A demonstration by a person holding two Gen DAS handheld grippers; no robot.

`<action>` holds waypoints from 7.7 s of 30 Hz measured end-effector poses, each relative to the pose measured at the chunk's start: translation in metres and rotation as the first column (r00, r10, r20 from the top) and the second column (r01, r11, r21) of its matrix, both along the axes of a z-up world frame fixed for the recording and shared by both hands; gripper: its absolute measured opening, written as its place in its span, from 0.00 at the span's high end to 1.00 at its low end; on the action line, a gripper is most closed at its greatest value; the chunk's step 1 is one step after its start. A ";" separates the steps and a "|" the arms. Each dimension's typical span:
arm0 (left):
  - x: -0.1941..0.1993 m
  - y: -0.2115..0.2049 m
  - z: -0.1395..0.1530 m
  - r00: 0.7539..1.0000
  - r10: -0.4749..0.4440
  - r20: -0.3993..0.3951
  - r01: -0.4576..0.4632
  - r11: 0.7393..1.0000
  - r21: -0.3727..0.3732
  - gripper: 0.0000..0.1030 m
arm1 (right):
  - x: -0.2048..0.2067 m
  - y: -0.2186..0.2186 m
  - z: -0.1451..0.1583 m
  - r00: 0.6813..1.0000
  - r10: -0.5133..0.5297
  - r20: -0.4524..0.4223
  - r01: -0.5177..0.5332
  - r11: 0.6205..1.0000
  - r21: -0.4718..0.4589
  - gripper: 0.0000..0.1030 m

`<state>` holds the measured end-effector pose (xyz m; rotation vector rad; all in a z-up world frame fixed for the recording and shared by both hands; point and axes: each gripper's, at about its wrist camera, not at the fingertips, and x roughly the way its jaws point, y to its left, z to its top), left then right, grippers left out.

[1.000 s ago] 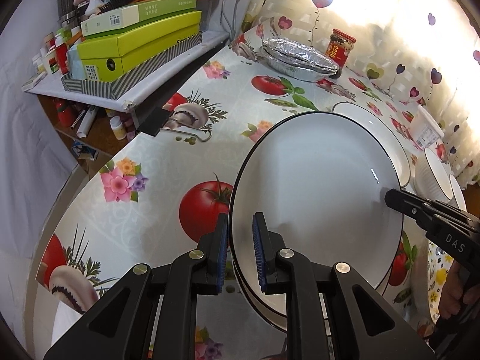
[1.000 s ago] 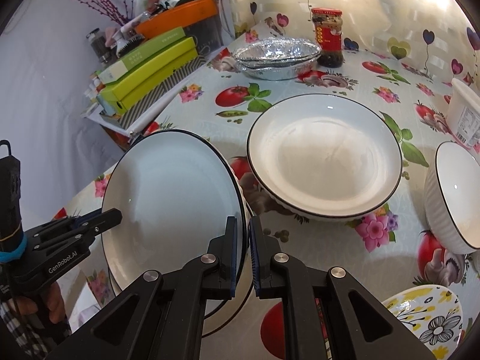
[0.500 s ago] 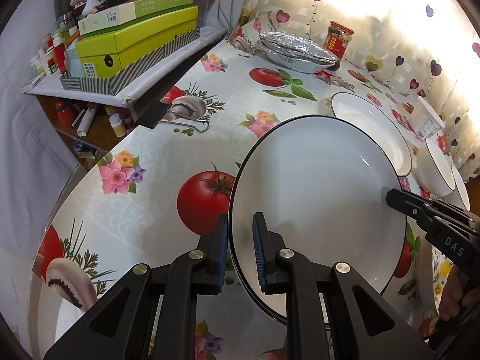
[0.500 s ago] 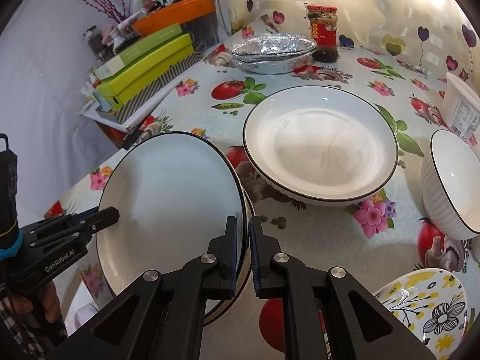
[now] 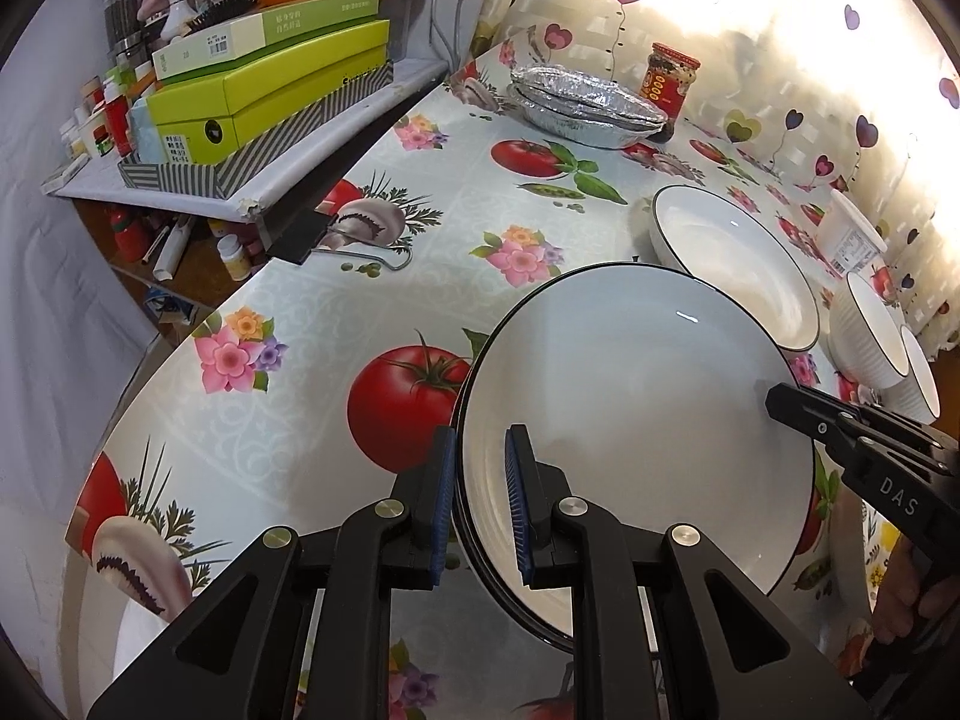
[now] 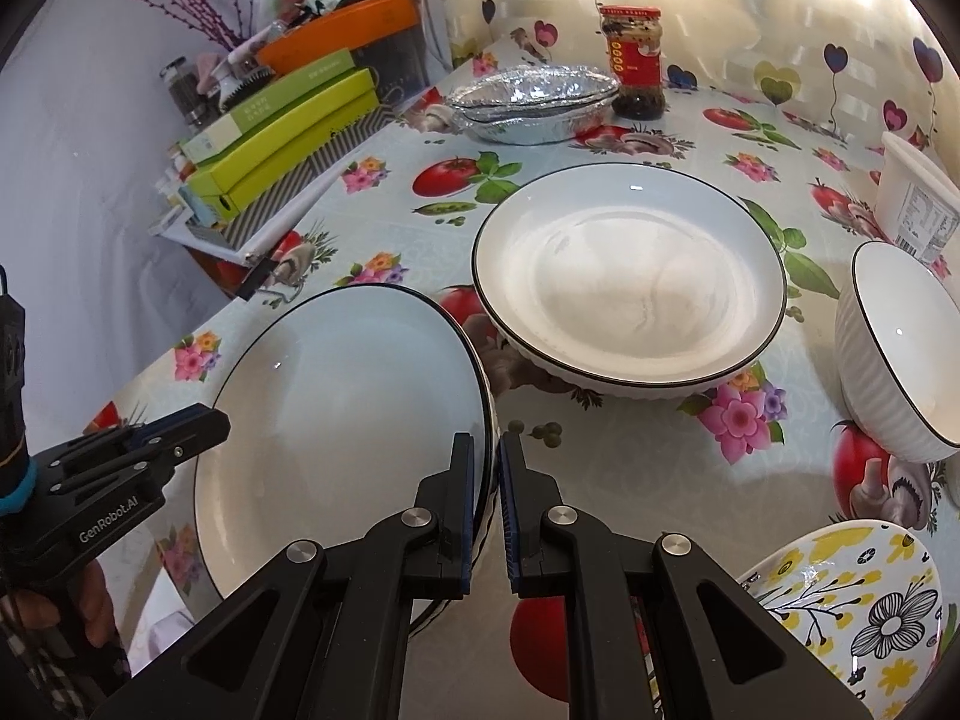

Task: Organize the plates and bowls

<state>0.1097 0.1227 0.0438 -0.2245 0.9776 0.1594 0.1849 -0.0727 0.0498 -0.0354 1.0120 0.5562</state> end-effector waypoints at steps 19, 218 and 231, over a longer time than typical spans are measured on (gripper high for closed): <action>0.017 -0.006 0.020 0.996 -0.053 0.072 0.055 0.998 -0.037 0.82 | 0.004 -0.028 0.021 0.998 -0.051 0.032 0.049 0.996 0.069 0.85; 0.056 -0.017 0.041 0.992 -0.118 0.041 0.122 0.985 -0.119 0.85 | 0.018 -0.035 0.047 0.974 -0.226 0.008 0.225 0.972 0.074 0.83; 0.021 -0.008 0.035 0.996 -0.086 0.038 0.090 0.989 -0.119 0.85 | -0.011 -0.025 0.040 0.982 -0.188 0.015 0.187 0.980 0.075 0.83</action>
